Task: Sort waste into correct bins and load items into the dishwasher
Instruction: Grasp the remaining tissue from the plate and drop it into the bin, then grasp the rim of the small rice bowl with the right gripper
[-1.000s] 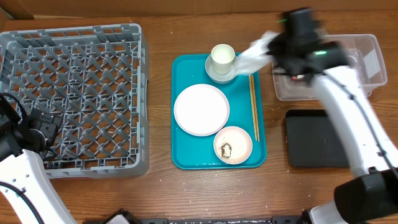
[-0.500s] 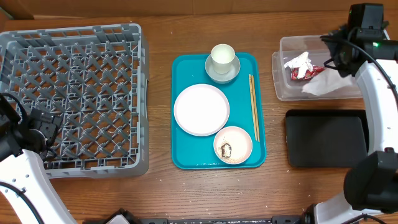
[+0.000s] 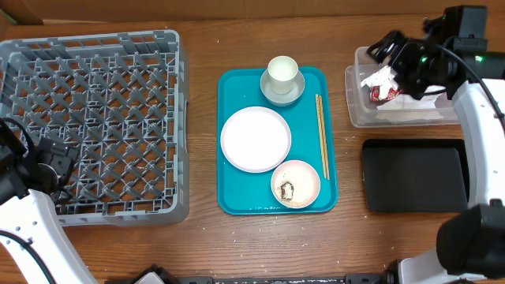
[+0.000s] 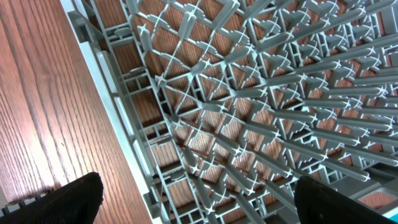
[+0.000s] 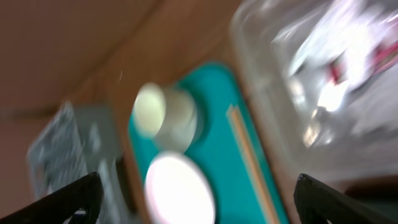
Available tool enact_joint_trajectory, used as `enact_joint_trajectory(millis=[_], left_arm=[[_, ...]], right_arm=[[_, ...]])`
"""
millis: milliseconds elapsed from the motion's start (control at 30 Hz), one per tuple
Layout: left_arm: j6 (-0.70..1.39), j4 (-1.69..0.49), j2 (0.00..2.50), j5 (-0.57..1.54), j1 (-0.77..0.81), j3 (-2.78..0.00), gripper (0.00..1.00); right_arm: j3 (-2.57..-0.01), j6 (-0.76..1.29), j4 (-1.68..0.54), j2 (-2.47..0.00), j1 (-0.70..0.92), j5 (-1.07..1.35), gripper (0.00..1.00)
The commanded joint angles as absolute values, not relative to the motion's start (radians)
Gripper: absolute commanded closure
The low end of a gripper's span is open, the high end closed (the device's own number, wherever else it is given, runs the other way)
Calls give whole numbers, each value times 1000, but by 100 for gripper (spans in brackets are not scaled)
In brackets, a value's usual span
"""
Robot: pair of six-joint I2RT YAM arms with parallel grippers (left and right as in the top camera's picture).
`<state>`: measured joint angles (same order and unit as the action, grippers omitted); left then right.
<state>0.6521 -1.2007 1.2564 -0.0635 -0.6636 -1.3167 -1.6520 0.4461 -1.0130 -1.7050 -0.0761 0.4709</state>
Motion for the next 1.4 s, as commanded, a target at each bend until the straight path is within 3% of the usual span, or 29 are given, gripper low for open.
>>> enact_joint_trajectory(millis=[0,100,200,300,367,500,633,867,1367], left_arm=[[659,-1200,1244,-62,-667,-1339,0],[659,-1200,1244,-62,-667,-1339,0],[659,-1200,1244,-62,-667,-1339,0],[659,-1200,1244,-62,-667,-1339,0],[659,-1200,1244,-62,-667,-1339,0],[659,-1201,1244,-62,-667,-1339,0],[659,-1200,1244,-62,-667,-1339,0],[659,-1200,1244,-62,-667,-1339,0],[659,-1200,1243,-62,-667,-1339,0]], right_arm=[[-1670,299,-1160,-1658,57,575,4],[-1622,304,-1288,-1661,216,377,4],[-1556,344,-1310,-1663,374,333,2],[-1460,489,-1222,-1663,564,316,2],[-1380,638,-1125,-1663,695,176,2],[-1328,759,-1058,-1692,823,-29,18],[-1328,760,-1011,-1757,865,-71,33],[-1328,752,-1008,-1837,868,-115,35],[-1328,739,-995,-1876,902,-112,64]])
